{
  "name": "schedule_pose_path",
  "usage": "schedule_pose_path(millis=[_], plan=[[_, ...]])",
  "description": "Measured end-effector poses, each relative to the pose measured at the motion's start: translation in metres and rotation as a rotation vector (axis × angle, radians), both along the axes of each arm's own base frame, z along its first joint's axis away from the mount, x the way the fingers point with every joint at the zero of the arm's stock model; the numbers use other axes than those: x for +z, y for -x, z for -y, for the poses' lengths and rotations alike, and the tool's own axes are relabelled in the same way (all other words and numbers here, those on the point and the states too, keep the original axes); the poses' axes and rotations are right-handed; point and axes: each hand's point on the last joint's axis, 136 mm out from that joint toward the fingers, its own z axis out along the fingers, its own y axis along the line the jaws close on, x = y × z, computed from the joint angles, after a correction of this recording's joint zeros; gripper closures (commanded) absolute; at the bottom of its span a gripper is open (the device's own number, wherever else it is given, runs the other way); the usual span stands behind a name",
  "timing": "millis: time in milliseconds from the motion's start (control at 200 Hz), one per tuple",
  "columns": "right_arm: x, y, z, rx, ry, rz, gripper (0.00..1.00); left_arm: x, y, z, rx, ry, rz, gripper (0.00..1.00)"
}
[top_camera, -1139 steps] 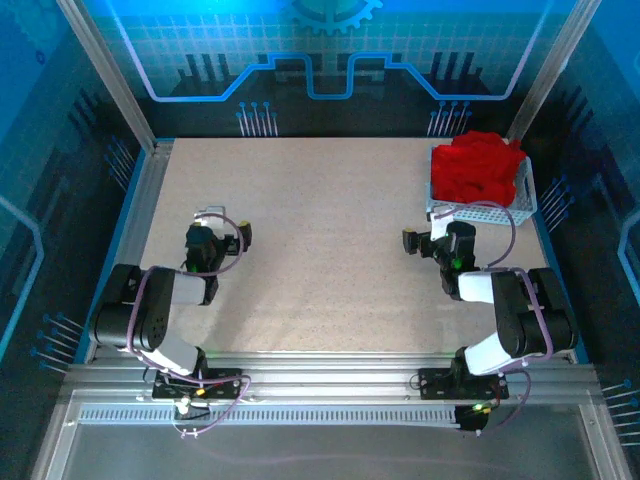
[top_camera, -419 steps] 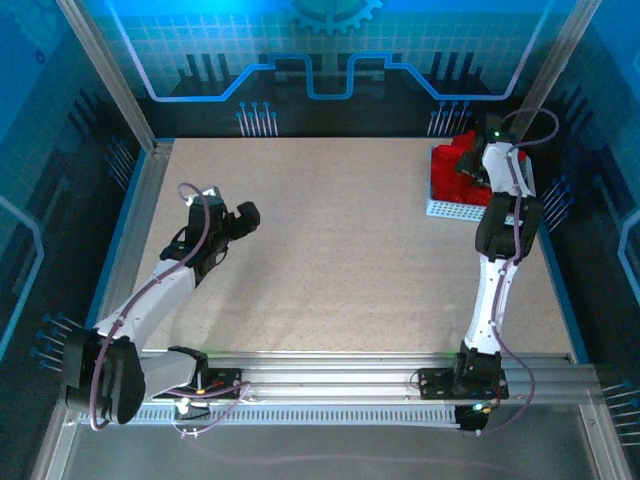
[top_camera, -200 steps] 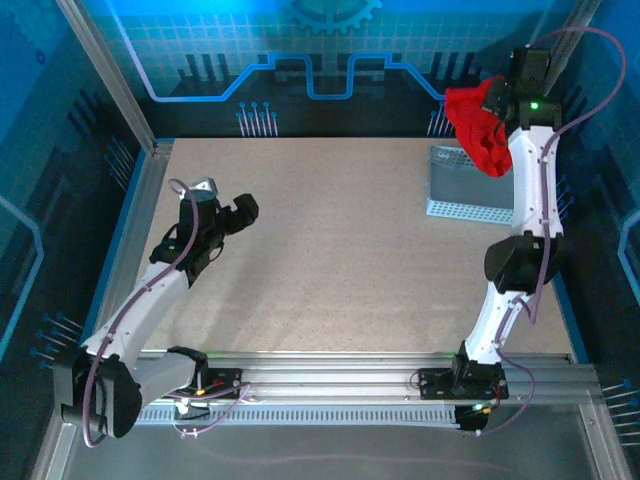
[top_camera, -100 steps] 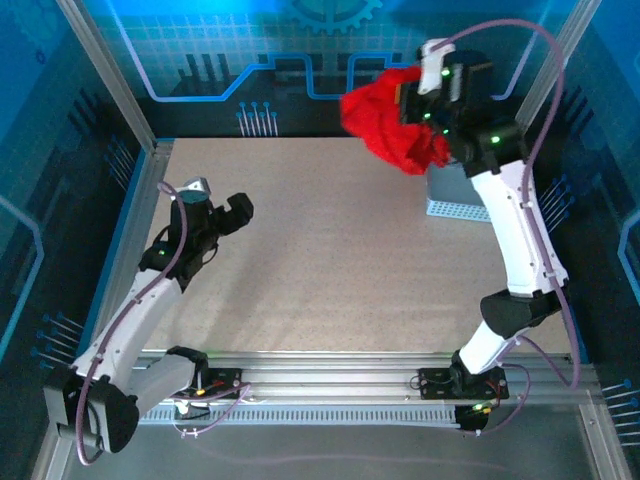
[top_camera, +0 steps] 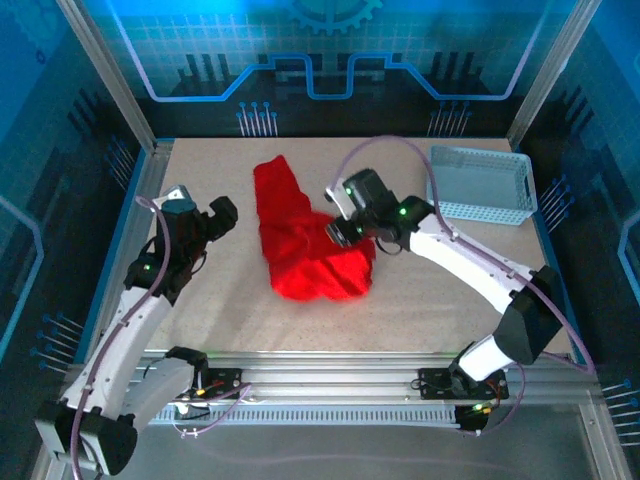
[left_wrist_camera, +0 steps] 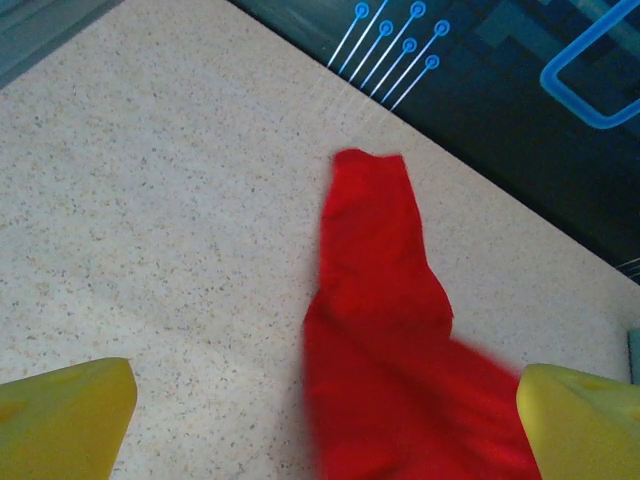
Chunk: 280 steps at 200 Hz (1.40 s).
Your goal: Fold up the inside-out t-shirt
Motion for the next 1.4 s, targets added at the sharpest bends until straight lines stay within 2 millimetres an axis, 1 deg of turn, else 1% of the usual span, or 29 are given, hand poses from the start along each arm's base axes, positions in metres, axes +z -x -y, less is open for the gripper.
schedule_pose_path(millis=[50,110,180,260,310,385,440,510,590,680,730,800,930,991,1071,1126,1196,1256,1346,1401], plan=[[-0.019,0.01,0.013,-0.034,0.026,-0.038,0.35,-0.009,-0.004,0.004,-0.015,0.005,-0.031,0.01],[-0.032,0.018,0.025,-0.064,0.043,-0.062,0.32,-0.026,-0.01,0.01,-0.038,0.012,-0.09,0.01],[-0.034,0.021,0.033,-0.103,0.03,-0.071,0.31,-0.049,-0.018,0.017,-0.065,0.022,-0.174,0.01],[-0.029,0.016,0.038,-0.162,-0.015,-0.075,0.3,-0.07,-0.027,0.028,-0.096,0.019,-0.267,0.02],[-0.027,0.01,0.041,-0.199,-0.043,-0.081,0.31,-0.077,-0.033,0.038,-0.121,0.014,-0.31,0.02],[-0.035,-0.001,0.046,-0.266,-0.072,-0.131,0.33,-0.084,-0.042,0.053,-0.157,0.005,-0.351,0.05],[-0.045,-0.011,0.047,-0.306,-0.085,-0.173,0.34,-0.091,-0.046,0.062,-0.178,0.004,-0.375,0.05],[-0.063,-0.018,0.043,-0.331,-0.088,-0.224,0.34,-0.106,-0.047,0.068,-0.196,0.005,-0.419,0.07],[-0.082,-0.016,0.037,-0.335,-0.079,-0.28,0.33,-0.127,-0.048,0.073,-0.207,0.003,-0.484,0.07],[-0.087,-0.011,0.032,-0.329,-0.08,-0.299,0.33,-0.147,-0.056,0.08,-0.224,0.001,-0.544,0.09],[-0.088,-0.009,0.029,-0.323,-0.084,-0.305,0.33,-0.156,-0.062,0.086,-0.235,0.003,-0.568,0.11],[-0.093,-0.005,0.027,-0.319,-0.085,-0.314,0.34,-0.163,-0.075,0.092,-0.245,0.006,-0.584,0.12],[-0.107,0.006,0.028,-0.313,-0.062,-0.341,0.35,-0.172,-0.104,0.102,-0.253,0.01,-0.589,0.2],[-0.113,0.01,0.027,-0.307,-0.05,-0.353,0.39,-0.176,-0.117,0.106,-0.257,0.01,-0.59,0.25],[-0.119,0.013,0.022,-0.3,-0.038,-0.362,0.49,-0.182,-0.132,0.111,-0.267,0.004,-0.593,0.4],[-0.124,0.014,0.021,-0.295,-0.026,-0.367,0.59,-0.188,-0.14,0.113,-0.268,0.004,-0.599,0.52],[-0.129,0.015,0.02,-0.295,-0.009,-0.365,0.74,-0.194,-0.146,0.115,-0.269,0.001,-0.61,0.67],[-0.129,0.014,0.021,-0.304,0.005,-0.353,0.87,-0.197,-0.149,0.116,-0.273,-0.004,-0.619,0.81],[-0.128,0.011,0.023,-0.31,0.024,-0.327,1.0,-0.195,-0.149,0.116,-0.279,-0.01,-0.624,0.99],[-0.125,0.009,0.025,-0.308,0.035,-0.308,1.0,-0.192,-0.151,0.116,-0.275,-0.007,-0.618,1.0]])
